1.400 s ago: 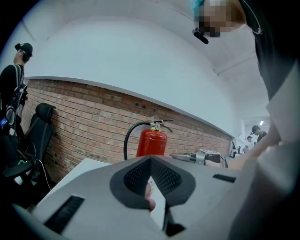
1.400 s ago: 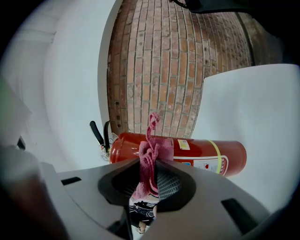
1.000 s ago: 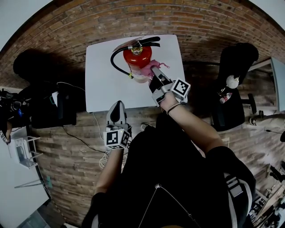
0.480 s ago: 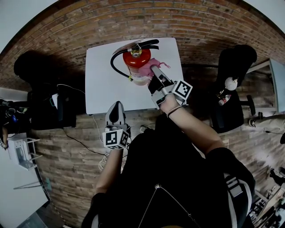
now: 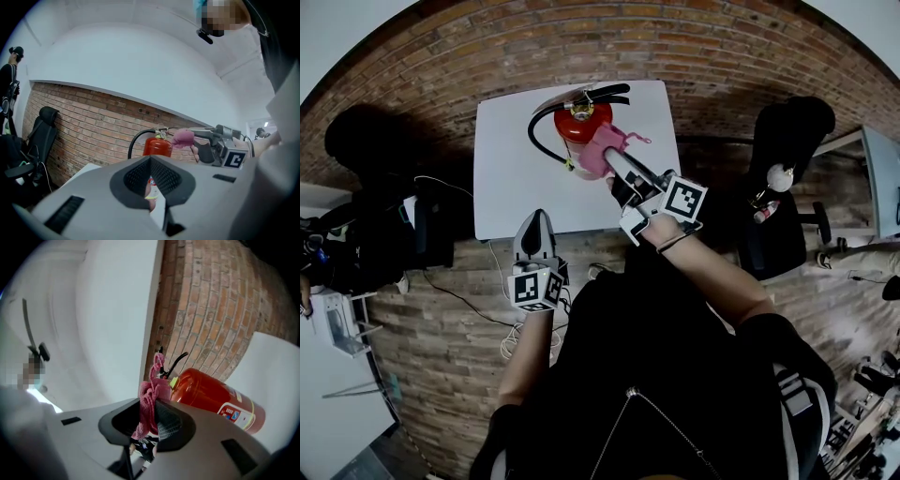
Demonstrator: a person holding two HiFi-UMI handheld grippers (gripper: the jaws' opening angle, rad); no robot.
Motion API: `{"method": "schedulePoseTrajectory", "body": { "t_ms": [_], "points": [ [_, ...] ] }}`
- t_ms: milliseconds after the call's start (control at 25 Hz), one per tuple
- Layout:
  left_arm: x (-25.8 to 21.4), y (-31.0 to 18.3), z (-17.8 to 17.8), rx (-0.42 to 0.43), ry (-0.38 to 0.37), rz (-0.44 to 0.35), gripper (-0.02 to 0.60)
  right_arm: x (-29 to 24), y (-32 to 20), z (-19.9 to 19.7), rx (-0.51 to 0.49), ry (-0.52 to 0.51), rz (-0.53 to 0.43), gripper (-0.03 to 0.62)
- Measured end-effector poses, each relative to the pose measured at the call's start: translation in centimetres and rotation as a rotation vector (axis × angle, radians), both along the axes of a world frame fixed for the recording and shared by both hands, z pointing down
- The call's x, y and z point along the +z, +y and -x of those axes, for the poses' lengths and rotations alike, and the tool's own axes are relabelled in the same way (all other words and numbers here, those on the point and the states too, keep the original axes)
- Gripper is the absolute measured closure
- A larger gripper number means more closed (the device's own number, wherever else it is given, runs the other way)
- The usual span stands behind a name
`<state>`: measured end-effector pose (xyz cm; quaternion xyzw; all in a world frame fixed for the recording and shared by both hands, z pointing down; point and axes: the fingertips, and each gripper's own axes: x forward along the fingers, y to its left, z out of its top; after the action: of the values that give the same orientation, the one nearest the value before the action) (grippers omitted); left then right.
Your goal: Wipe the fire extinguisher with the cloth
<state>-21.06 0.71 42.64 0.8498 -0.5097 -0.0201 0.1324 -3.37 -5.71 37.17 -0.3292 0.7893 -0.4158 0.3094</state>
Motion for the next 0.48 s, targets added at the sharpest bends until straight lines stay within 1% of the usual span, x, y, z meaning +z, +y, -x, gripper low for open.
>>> {"method": "schedulePoseTrajectory", "body": {
  "t_ms": [120, 240, 320, 360, 400, 480],
  "points": [
    [0.1, -0.5, 0.3, -0.038, 0.013, 0.008, 0.574, 0.4, 1.0, 1.3, -0.085, 0.261, -0.049, 0.500],
    [0.1, -1.4, 0.7, -0.071, 0.027, 0.023, 0.574, 2.3, 1.5, 2.4, -0.173, 0.611, -0.123, 0.500],
    [0.1, -1.9, 0.7, -0.086, 0.034, 0.027, 0.574, 4.5, 1.8, 3.2, -0.245, 0.856, -0.186, 0.500],
    [0.0, -2.0, 0.7, -0.095, 0.038, 0.027, 0.574, 5.8, 1.9, 3.6, -0.286, 0.959, -0.214, 0.500],
    [0.0, -2.0, 0.8, -0.104, 0.041, 0.027, 0.574, 7.1, 2.1, 4.0, -0.330, 1.043, -0.236, 0.500],
    [0.0, -2.0, 1.0, -0.128, 0.049, 0.029, 0.574, 9.9, 2.4, 4.8, -0.419, 1.162, -0.257, 0.500]
  ]
}}
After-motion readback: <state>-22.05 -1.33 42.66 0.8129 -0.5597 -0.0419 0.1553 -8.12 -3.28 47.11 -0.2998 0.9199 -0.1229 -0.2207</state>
